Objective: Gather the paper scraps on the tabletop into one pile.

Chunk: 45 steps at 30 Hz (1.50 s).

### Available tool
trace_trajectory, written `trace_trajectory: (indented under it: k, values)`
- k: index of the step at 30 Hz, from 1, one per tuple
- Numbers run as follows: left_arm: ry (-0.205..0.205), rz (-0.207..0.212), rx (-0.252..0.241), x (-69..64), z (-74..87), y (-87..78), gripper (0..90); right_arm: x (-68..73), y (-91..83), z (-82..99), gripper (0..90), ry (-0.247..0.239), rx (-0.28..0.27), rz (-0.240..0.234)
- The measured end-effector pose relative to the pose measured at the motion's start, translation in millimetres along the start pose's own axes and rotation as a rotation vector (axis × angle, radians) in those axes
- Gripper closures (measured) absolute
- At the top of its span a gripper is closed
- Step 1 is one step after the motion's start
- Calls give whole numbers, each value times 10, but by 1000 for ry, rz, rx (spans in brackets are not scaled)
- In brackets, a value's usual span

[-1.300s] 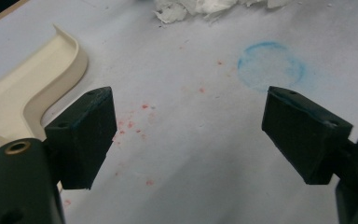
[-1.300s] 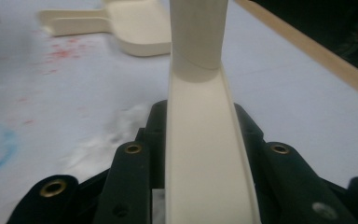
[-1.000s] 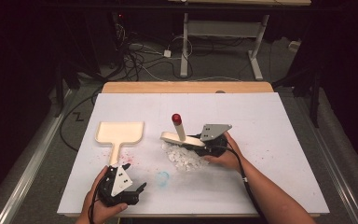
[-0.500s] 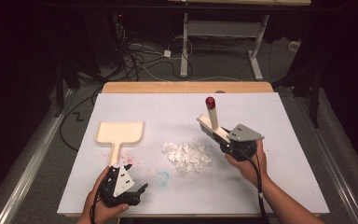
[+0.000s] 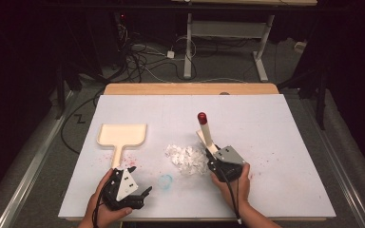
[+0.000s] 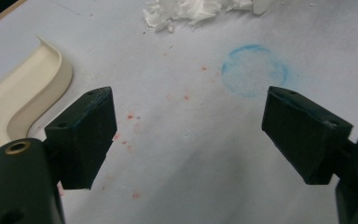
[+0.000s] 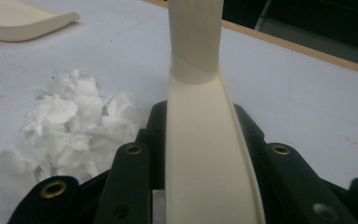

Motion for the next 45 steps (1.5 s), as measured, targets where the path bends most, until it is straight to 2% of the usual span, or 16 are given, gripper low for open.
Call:
trace_trajectory:
  k: [3, 5, 9, 13, 15, 20, 22, 26, 29, 32, 34, 35, 38, 41, 43, 45]
  values:
    - [3, 3, 2, 3, 6, 0, 169, 123, 41, -60, 670, 4, -13, -16]
    - [1, 6, 4, 3, 9, 5, 169, 208, 48, -107, 672, 34, -28, -33]
    - [6, 5, 7, -7, 8, 7, 170, 361, 56, -157, 672, 8, -49, -72]
    - [6, 4, 12, -3, 10, 13, 170, 446, 35, -203, 676, -15, -73, -102]
    - [8, 4, 12, -6, 11, 12, 170, 471, 26, -228, 676, -23, -78, -99]
    - [-1, 2, 11, 2, 18, 11, 170, 376, 9, -282, 677, -10, -94, -97]
    - [2, 2, 16, 3, 22, 17, 170, 302, -18, -317, 677, -15, -100, -79]
    - [5, -1, 15, -4, 19, 12, 170, 144, -119, -383, 677, -14, -112, -85]
    - [2, -5, 16, 2, 23, 6, 170, 13, -259, -357, 677, -26, -94, -133]
    - [-1, -4, 15, 5, 25, 4, 170, -135, -454, -246, 677, -54, -78, -189]
    - [3, -5, 18, 3, 24, 9, 170, -212, -570, -162, 677, -44, -51, -215]
    - [5, -5, 19, -2, 23, 11, 170, -227, -619, -131, 677, -29, -44, -246]
    - [11, -3, 25, -17, 20, 22, 170, -232, -713, -42, 677, 11, -45, -309]
    - [21, -1, 25, -34, 11, 25, 170, -168, -720, 8, 677, 55, -43, -386]
    - [28, -2, 28, -43, 16, 23, 170, -123, -726, 10, 678, 31, -45, -422]
    - [27, 1, 29, -44, 25, 23, 170, -111, -752, 8, 678, -1, -36, -414]
Point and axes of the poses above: each handheld gripper's, and its own axes: y roughly forward along the jaws, z roughly out of its underside, x roughly to its left, the point moved 8 cm from there along y, roughly forward along the jaws, and after that the axes turned 4 degrees about -y, right-handed, at the moved point
